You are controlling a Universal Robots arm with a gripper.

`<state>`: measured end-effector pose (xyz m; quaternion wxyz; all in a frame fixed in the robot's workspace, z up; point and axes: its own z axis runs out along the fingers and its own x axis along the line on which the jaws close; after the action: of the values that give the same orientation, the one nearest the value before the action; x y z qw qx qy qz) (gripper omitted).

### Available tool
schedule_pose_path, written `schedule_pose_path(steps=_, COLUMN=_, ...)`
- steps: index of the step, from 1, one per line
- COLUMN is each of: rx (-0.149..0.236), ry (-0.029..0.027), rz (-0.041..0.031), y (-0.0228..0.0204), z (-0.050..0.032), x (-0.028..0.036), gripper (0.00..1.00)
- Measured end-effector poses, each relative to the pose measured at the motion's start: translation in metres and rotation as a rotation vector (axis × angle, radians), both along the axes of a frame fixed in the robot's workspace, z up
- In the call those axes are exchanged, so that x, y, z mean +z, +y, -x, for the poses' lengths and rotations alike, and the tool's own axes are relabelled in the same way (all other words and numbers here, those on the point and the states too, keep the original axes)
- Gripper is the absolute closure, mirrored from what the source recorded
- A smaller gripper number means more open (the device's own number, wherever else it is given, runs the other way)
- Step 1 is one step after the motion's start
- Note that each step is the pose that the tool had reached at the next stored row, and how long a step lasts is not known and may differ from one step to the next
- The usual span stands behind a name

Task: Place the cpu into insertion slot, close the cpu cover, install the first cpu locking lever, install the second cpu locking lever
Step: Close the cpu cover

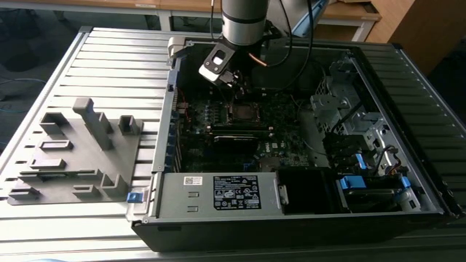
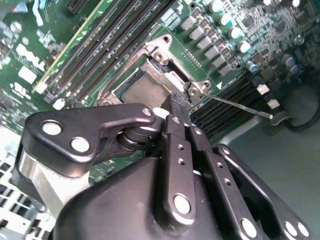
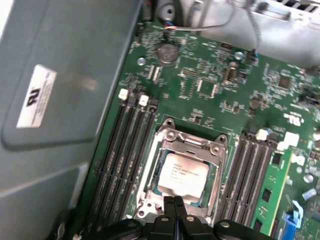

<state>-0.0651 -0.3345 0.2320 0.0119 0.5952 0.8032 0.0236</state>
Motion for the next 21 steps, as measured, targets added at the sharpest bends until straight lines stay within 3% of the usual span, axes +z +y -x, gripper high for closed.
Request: schedule_pose_path(steps=21, rx=0.382, ry=0.0001, rz=0.0001, y=0.0000, z=0.0000, x=-0.0013, gripper=0.89)
